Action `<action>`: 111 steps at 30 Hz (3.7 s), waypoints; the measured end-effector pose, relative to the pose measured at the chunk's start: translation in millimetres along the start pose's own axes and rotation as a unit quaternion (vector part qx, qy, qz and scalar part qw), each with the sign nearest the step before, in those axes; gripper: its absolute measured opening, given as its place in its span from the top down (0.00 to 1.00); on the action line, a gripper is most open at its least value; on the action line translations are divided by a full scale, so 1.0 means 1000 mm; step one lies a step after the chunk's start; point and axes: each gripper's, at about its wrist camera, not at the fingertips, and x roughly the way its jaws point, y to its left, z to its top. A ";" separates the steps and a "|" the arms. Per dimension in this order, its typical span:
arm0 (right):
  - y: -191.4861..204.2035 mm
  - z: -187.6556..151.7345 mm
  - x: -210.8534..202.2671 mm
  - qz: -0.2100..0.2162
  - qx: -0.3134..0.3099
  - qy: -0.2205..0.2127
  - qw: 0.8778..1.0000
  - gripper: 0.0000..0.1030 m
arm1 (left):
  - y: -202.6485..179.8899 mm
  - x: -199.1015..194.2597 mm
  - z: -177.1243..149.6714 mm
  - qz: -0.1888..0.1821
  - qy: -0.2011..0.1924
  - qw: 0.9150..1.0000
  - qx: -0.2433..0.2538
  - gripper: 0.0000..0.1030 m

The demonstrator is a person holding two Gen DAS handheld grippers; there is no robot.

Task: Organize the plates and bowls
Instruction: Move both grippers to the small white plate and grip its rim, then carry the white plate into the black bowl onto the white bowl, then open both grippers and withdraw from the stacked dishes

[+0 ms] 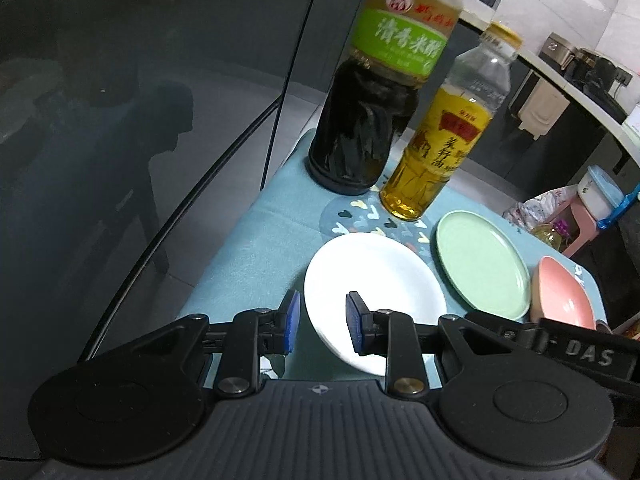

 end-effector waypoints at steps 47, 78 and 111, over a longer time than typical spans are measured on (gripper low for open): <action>-0.021 -0.071 -0.103 -0.054 0.006 -0.017 0.998 0.91 | -0.067 -0.110 -0.081 -0.063 -0.038 0.992 0.103 0.93; -0.048 -0.166 -0.167 -0.057 -0.001 -0.028 0.998 0.89 | -0.078 -0.158 -0.187 -0.063 0.008 0.982 0.179 0.91; -0.062 -0.170 -0.162 -0.078 -0.013 -0.049 0.996 0.88 | -0.080 -0.145 -0.193 -0.057 0.024 0.980 0.191 0.91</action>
